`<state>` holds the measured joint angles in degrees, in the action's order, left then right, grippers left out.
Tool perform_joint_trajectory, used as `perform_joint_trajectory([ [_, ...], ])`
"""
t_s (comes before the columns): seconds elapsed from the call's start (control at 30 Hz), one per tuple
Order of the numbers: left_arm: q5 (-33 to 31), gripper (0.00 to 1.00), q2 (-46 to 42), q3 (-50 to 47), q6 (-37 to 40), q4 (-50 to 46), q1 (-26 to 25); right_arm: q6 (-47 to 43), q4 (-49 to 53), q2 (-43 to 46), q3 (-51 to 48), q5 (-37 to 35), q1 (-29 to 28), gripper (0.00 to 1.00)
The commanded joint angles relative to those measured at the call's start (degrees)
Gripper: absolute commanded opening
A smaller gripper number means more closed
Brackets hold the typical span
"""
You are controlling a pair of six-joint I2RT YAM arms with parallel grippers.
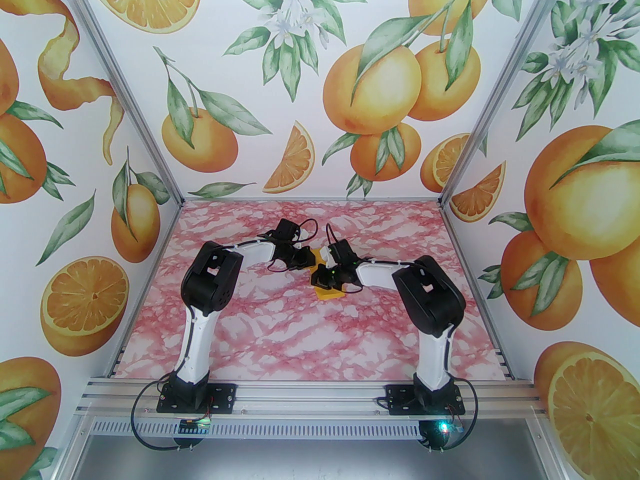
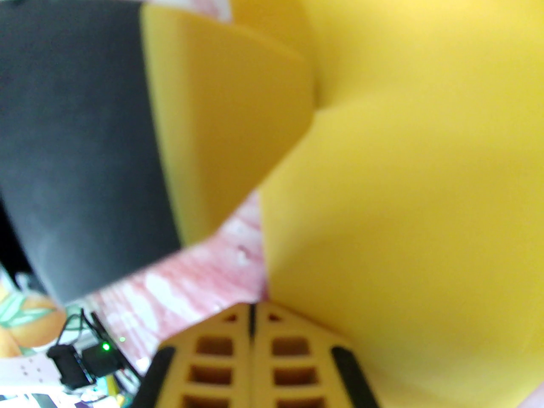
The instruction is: Fold a paper plane with a square sheet of paper (fold left side to right side)
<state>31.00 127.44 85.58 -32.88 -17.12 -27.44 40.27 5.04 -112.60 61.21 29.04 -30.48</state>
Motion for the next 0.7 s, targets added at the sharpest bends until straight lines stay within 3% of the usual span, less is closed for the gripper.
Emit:
perform_joint_trajectory([
  [0.0, -3.7, 0.12, 1.5, -2.3, 0.3, -2.3, -0.3, 0.1, 4.8, 1.6, -3.6, 0.4, -1.4, 0.00],
  [0.67, -3.8, 0.10, 1.5, -2.9, 0.8, -1.9, -0.1, 4.3, 0.6, 12.9, -17.4, -1.5, -4.7, 0.00],
])
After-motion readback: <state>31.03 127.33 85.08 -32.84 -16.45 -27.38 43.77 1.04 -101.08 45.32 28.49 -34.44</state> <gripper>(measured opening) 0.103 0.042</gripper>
